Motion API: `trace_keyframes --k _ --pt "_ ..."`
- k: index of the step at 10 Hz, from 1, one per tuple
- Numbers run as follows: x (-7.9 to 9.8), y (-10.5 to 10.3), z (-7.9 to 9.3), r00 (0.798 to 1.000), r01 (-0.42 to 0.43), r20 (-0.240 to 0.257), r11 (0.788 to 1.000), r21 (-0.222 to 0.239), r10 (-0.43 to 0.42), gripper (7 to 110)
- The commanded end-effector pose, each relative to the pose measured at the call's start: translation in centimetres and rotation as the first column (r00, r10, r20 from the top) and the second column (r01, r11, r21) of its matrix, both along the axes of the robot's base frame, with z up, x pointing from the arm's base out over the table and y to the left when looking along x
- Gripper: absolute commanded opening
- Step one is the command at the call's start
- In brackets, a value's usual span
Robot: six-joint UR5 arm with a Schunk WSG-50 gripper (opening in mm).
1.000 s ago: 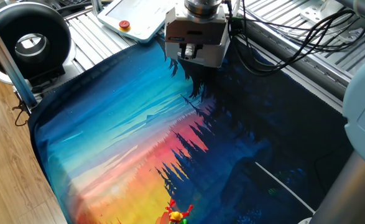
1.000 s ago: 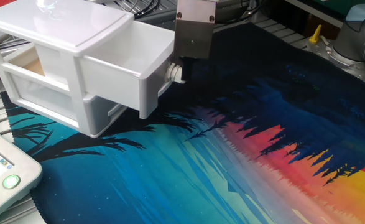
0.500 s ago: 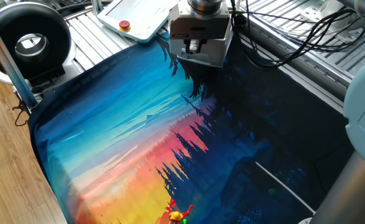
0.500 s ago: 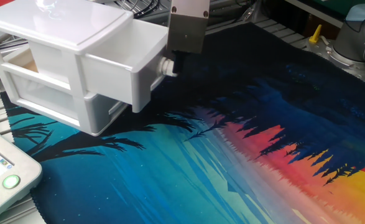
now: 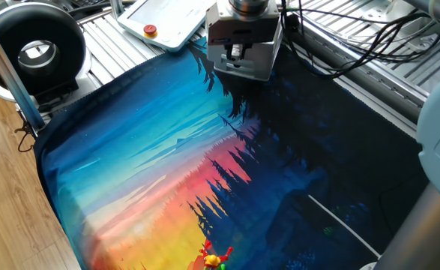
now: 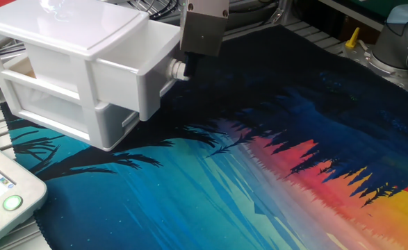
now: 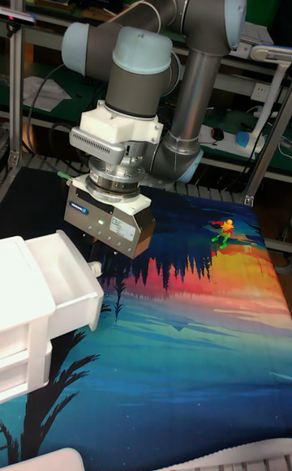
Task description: Grasp the handle and close the drawer
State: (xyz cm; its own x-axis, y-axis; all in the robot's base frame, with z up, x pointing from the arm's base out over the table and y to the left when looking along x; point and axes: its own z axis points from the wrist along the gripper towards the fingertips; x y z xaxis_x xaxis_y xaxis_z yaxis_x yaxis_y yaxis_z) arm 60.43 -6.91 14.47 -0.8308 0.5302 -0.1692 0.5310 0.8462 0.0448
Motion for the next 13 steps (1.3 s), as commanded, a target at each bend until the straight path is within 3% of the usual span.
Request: trace_keyframes --k 1,3,4,13 --pt "0.8 -0.6 0.3 0.999 -0.011 0.034 1.000 -0.018 0.012 7" --pt "0.5 -0.2 0.2 1.000 -0.014 0.023 1.000 -0.001 0.014 7" --pt "-0.1 0.8 0.0 1.000 -0.005 0.001 0.999 0.043 0.005 7" --pt "-2.0 0.1 -0.3 0.998 -0.030 -0.060 0.999 0.025 0.031 7"
